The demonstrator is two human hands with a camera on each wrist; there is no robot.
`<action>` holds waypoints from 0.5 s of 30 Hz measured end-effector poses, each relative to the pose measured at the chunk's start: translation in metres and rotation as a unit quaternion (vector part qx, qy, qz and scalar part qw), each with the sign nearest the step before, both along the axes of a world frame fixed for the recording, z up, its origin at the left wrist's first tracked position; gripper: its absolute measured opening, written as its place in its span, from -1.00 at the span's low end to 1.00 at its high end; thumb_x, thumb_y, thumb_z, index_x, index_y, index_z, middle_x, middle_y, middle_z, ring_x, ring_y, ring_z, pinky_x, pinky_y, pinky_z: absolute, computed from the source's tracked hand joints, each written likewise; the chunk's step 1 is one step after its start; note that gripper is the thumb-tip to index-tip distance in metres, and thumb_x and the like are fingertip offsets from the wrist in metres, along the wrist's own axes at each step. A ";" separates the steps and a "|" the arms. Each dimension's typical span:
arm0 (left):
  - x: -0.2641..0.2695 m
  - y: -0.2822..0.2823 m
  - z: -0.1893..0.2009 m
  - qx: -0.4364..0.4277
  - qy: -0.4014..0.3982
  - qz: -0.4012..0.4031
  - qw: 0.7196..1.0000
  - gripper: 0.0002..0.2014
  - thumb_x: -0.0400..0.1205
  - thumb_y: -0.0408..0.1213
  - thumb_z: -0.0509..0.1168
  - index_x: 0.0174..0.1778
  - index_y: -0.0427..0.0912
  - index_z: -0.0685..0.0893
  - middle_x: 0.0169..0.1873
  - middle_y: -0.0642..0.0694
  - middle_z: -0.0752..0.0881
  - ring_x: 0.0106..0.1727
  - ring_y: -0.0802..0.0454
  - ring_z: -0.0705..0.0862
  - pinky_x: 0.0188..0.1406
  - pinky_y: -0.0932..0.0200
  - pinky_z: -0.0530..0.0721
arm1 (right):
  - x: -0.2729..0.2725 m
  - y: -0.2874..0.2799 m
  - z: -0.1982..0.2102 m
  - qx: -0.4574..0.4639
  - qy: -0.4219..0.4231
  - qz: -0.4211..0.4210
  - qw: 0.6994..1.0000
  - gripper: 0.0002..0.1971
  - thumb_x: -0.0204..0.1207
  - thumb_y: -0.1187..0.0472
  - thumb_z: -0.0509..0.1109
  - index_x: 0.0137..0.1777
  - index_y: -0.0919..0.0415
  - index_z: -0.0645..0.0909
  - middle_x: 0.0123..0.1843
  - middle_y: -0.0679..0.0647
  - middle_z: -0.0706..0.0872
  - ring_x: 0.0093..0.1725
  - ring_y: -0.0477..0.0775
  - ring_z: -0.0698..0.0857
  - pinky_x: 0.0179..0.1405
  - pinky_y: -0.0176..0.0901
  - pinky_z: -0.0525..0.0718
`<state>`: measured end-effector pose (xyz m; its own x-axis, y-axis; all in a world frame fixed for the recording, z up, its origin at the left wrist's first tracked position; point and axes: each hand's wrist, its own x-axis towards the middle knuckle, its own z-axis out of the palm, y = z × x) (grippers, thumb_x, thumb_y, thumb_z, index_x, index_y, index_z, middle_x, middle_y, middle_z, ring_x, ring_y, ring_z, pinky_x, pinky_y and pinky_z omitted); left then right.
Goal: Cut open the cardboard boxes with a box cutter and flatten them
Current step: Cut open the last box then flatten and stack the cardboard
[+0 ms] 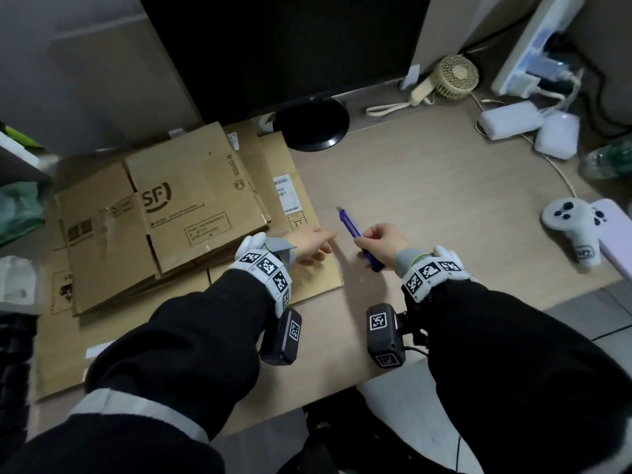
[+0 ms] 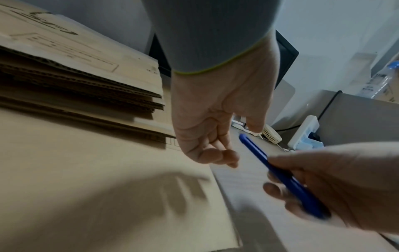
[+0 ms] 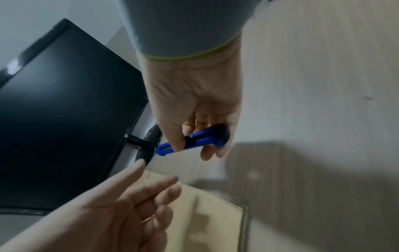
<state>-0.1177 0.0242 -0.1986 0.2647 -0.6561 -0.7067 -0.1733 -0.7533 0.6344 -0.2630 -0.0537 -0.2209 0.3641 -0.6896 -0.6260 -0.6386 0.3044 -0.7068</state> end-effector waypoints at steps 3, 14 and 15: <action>-0.009 -0.012 0.003 -0.032 0.034 0.037 0.998 -0.69 0.74 0.00 0.10 0.03 -0.15 0.61 -0.24 -0.01 0.63 -0.40 0.13 0.48 -0.46 0.29 0.44 | 0.012 0.002 0.019 0.028 -0.092 0.001 0.995 -0.78 0.57 0.28 0.41 -0.21 0.13 0.41 -0.32 0.07 0.59 -0.50 -0.07 0.65 -0.57 -0.22 0.58; 0.013 -0.037 0.018 -0.175 0.074 0.139 0.972 -0.70 0.75 -0.17 0.16 -0.27 -0.21 0.50 -0.41 -0.03 0.47 -0.51 0.14 0.34 -0.65 0.40 0.34 | 0.023 -0.004 0.039 0.122 -0.134 0.026 0.983 -0.79 0.72 0.10 0.14 -0.08 0.05 0.57 -0.38 0.03 0.54 -0.56 -0.10 0.33 -0.52 -0.30 0.18; 0.017 -0.038 0.018 -0.175 0.077 0.138 0.972 -0.71 0.75 -0.17 0.16 -0.26 -0.21 0.50 -0.41 -0.03 0.47 -0.52 0.16 0.35 -0.64 0.40 0.34 | 0.025 -0.006 0.039 0.123 -0.144 0.021 0.982 -0.81 0.73 0.15 0.13 -0.04 0.04 0.57 -0.38 0.03 0.54 -0.57 -0.12 0.30 -0.54 -0.31 0.15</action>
